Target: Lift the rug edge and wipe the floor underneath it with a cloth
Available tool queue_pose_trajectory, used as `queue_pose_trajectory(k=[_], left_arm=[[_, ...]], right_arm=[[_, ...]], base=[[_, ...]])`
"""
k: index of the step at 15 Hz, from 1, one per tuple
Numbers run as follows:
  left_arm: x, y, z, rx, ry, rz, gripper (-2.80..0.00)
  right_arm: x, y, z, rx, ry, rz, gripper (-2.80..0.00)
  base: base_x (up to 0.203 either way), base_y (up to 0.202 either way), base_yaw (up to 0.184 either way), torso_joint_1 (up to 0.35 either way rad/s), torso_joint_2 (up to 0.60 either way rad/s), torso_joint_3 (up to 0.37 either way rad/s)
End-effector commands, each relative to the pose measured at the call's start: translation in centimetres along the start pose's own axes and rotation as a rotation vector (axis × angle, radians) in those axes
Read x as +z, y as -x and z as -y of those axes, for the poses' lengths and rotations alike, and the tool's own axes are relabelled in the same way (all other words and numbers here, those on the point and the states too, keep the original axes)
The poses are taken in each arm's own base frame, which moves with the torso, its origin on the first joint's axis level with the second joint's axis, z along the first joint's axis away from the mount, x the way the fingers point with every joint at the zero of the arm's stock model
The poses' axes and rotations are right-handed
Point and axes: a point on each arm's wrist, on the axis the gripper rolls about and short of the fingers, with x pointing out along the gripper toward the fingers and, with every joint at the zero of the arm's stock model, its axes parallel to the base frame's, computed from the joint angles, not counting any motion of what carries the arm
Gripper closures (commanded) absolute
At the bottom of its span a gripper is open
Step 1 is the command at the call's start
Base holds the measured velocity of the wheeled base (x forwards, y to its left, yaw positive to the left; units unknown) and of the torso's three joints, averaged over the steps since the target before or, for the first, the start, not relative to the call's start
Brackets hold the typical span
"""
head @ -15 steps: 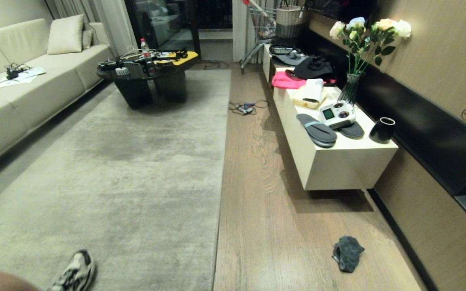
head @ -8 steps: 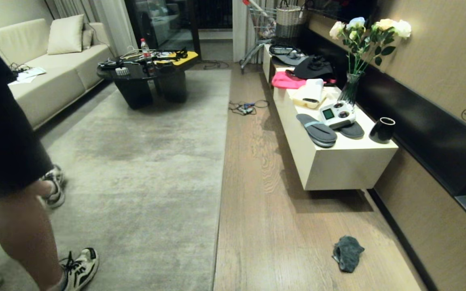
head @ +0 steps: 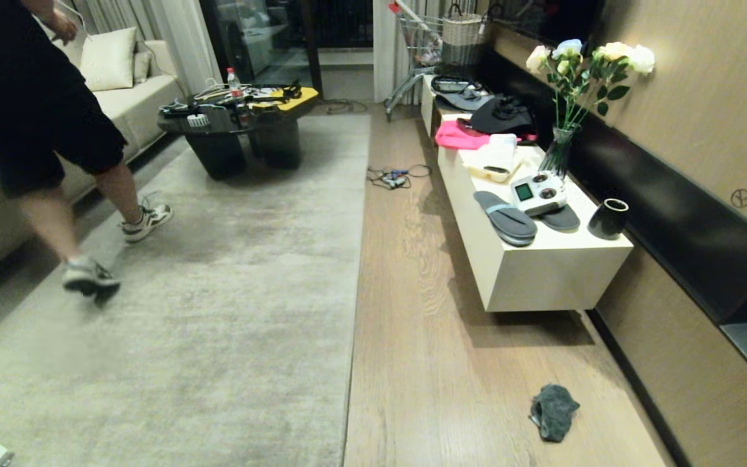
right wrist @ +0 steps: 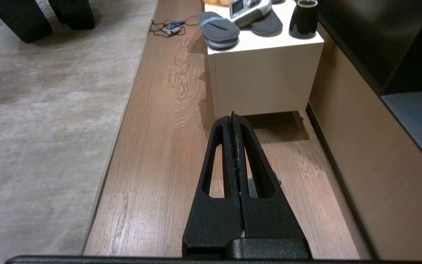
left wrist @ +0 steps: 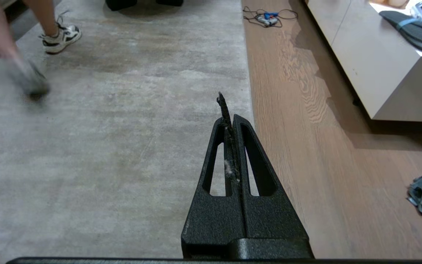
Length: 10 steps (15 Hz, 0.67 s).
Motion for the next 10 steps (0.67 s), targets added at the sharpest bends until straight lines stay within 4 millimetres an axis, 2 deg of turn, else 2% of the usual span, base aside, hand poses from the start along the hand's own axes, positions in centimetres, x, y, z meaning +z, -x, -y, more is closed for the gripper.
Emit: queue_pose_trajectory(k=[1, 6, 10], left_arm=[[0.0, 0.0, 0.0, -0.001, 0.0, 0.0, 0.0], [0.0, 0.0, 0.0, -0.001, 0.0, 0.0, 0.0], [0.0, 0.0, 0.0, 0.001, 0.0, 0.0, 0.0]], right_arm=[[0.01, -0.01, 0.0, -0.002, -0.001, -0.001, 0.0], [0.01, 0.0, 0.0, 0.0, -0.001, 0.001, 0.0], [0.01, 0.0, 0.0, -0.001, -0.001, 0.001, 0.0]], base=[[0.0, 0.0, 0.0, 0.006, -0.42, -0.421], [0.0, 0.0, 0.0, 0.034, -0.44, -0.394], [0.0, 0.0, 0.0, 0.109, -0.48, -0.377]])
